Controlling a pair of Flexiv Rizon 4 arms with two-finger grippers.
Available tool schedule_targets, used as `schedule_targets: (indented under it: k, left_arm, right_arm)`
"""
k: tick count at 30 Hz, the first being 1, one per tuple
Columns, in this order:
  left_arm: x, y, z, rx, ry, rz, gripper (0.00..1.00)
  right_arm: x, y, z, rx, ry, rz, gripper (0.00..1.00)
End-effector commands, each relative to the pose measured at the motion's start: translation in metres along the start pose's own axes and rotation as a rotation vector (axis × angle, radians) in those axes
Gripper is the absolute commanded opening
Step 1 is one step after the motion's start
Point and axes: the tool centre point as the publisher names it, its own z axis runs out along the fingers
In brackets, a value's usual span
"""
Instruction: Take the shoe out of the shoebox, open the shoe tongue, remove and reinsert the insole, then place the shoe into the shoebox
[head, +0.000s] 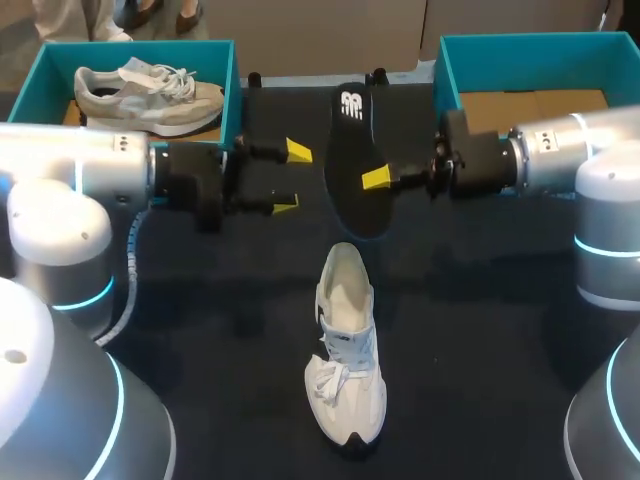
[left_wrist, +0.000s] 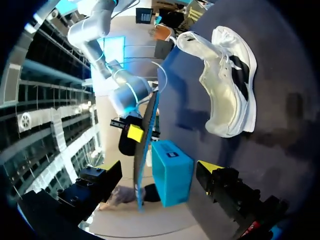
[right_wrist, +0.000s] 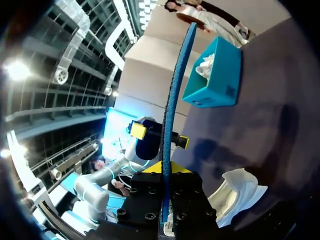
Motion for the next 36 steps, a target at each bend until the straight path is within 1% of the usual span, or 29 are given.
schedule_targets:
  k: [1,4,5,7,8,20,21,22,23,24,25,26,28,29,31,32,35,36]
  left_arm:
    - [-0.005,-0.002,-0.018,-0.019,0.226,-0.199,1.0]
    - [-0.003,-0.004,-0.025,-0.041,0.372,-0.365,1.0]
    - [-0.002,-0.004,-0.028,-0.073,0.438,-0.388,1.0]
    - [-0.002,-0.004,-0.028,-0.073,0.438,-0.388,1.0]
    - [-0.002,-0.004,-0.028,-0.073,0.438,-0.388,1.0]
    - [-0.002,-0.004,-0.028,-0.073,0.438,-0.388,1.0]
    - [-0.003,-0.005,-0.029,-0.043,0.47,-0.442,1.0]
    - [-0.002,-0.006,-0.028,-0.079,0.512,-0.483,1.0]
    - [-0.001,-0.008,-0.028,-0.081,0.525,-0.515,1.0]
    - [0.001,-0.008,-0.028,-0.088,0.565,-0.569,1.0]
    - [0.004,-0.009,-0.027,-0.128,0.601,-0.611,1.0]
    - [0.007,-0.01,-0.027,-0.136,0.597,-0.635,1.0]
    - [0.011,-0.012,-0.029,-0.175,0.661,-0.733,1.0]
    - [0.013,-0.014,-0.031,-0.169,0.662,-0.768,1.0]
    - [0.017,-0.015,-0.036,-0.205,0.745,-0.862,1.0]
    - [0.019,-0.017,-0.039,-0.205,0.772,-0.905,1.0]
    - [0.026,-0.019,-0.05,-0.282,0.891,-1.071,1.0]
    - [0.026,-0.019,-0.05,-0.282,0.891,-1.071,1.0]
  right_arm:
    - [-0.001,-0.005,-0.006,-0.014,0.012,-0.031,0.0]
    - [-0.005,-0.006,-0.008,-0.003,0.01,-0.038,0.0]
    - [-0.006,-0.007,-0.007,-0.004,0.007,-0.039,0.0]
    - [-0.008,-0.01,-0.006,-0.014,-0.02,-0.047,0.0]
    - [-0.007,-0.013,-0.003,-0.021,-0.057,-0.054,0.0]
    - [-0.007,-0.013,-0.003,-0.021,-0.057,-0.054,0.0]
    - [-0.007,-0.013,-0.003,-0.021,-0.057,-0.054,0.0]
    - [-0.007,-0.013,-0.003,-0.021,-0.057,-0.054,0.0]
    - [-0.007,-0.013,-0.003,-0.021,-0.057,-0.054,0.0]
    - [-0.007,-0.013,-0.003,-0.021,-0.057,-0.054,0.0]
    - [-0.007,-0.013,-0.003,-0.021,-0.057,-0.054,0.0]
    - [-0.007,-0.013,-0.003,-0.021,-0.057,-0.054,0.0]
    - [-0.007,-0.018,-0.002,-0.053,-0.083,-0.087,0.0]
    - [-0.007,-0.021,0.0,-0.052,-0.094,-0.106,0.0]
    - [-0.007,-0.025,0.002,-0.061,-0.097,-0.127,0.0]
    - [-0.007,-0.026,0.002,-0.068,-0.093,-0.144,0.0]
    - [-0.003,-0.032,0.008,-0.081,-0.126,-0.202,0.0]
    - [-0.002,-0.035,0.011,-0.086,-0.127,-0.222,0.0]
